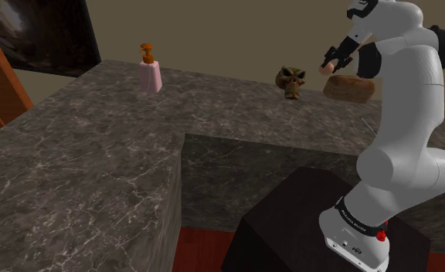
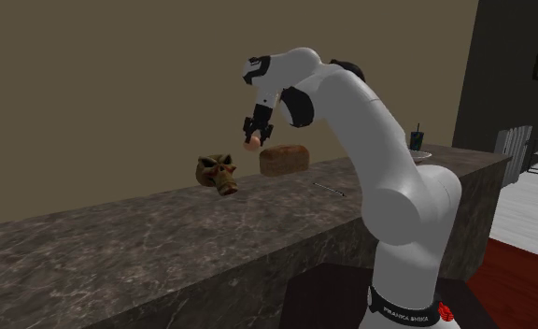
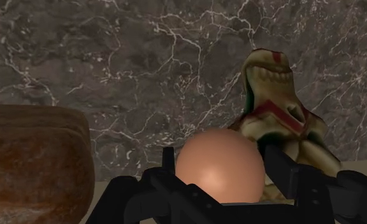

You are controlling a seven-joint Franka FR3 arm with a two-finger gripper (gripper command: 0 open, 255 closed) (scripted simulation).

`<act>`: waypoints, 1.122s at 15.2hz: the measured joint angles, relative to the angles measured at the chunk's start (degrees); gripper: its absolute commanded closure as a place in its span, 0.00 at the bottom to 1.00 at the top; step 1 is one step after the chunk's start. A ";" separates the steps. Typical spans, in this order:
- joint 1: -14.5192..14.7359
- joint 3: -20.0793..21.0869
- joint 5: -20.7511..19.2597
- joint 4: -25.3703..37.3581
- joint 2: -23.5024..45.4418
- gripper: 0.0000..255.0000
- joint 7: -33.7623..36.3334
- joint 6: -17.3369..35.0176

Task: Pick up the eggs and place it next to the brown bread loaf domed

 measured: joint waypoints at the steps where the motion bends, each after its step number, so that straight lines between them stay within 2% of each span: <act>1: 0.25 -0.01 0.01 -0.78 0.02 1.00 -0.30 0.66; 17: 3.78 0.18 0.99 -13.15 0.40 1.00 -5.31 11.26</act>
